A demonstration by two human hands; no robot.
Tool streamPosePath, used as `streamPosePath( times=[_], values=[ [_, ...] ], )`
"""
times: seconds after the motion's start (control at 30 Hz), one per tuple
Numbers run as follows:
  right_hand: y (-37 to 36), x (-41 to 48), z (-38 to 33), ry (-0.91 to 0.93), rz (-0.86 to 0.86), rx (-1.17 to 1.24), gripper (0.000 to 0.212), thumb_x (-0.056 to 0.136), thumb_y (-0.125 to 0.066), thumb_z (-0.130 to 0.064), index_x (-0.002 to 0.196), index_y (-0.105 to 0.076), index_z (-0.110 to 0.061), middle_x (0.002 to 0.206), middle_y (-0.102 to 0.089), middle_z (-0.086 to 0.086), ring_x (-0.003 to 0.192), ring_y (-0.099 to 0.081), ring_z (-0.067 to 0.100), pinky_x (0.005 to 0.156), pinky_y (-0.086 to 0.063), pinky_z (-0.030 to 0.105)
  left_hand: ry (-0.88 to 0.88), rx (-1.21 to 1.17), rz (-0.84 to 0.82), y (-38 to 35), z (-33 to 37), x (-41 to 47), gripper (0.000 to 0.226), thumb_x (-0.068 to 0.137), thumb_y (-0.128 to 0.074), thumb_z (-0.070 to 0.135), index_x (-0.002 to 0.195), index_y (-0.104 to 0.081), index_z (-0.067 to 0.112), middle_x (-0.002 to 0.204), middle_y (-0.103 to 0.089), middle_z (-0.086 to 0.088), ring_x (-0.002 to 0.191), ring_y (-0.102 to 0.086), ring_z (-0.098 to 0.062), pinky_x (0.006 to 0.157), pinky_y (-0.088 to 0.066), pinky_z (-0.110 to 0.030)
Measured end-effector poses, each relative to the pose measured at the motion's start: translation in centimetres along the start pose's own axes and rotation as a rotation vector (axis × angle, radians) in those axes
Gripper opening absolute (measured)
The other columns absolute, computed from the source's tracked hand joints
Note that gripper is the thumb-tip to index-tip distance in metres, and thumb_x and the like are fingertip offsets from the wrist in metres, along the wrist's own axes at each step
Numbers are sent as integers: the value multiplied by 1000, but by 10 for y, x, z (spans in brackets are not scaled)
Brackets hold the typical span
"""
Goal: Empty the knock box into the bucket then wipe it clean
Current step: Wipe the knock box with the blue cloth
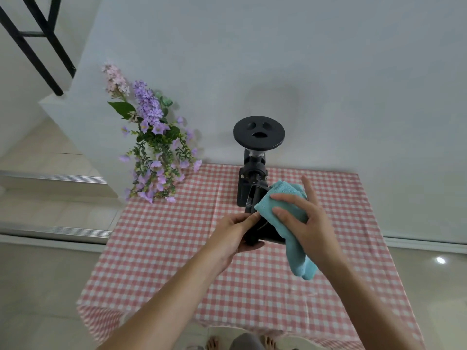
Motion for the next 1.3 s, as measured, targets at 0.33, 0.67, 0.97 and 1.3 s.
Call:
streamPosePath(
  times=[0.33,0.67,0.97,1.3],
  values=[
    [-15,-25,0,213,-12,-103,39,91,-56,-39,122,-59,-63,167,8,-25,148,-20,-9,104,-42,7,58,-84,-68,-4,2,0,24,103,-61,18,103,-76,0,91,-80,-15,83,-78,-26,67,-64,-30],
    [6,5,-1,-328,-292,289,31,105,-48,-30,102,-76,-19,91,-79,-7,82,-74,6,71,-56,18,-258,367,-220,2,34,-20,25,101,-62,18,117,-76,7,111,-73,-1,77,-71,-1,67,-52,-16],
    [-15,-6,9,-331,-255,411,36,100,-51,-44,135,-61,-38,139,-65,-11,127,-62,11,109,-46,38,-315,281,-81,14,40,-11,31,99,-62,29,123,-73,13,102,-73,-5,75,-70,-15,63,-56,-25],
    [-31,-25,-1,-144,51,304,38,86,-53,-53,123,-52,-63,141,-52,-15,127,-54,-4,98,-47,16,-376,53,40,5,44,-8,62,67,-76,58,124,-52,48,125,-70,14,116,-70,-6,101,-55,-35]
  ],
)
Point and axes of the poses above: each hand's wrist, its own x-axis towards the middle knuckle, its own y-axis out of the back of the hand, z = x × y, the point moved 9 cm from there along x, towards the middle knuckle
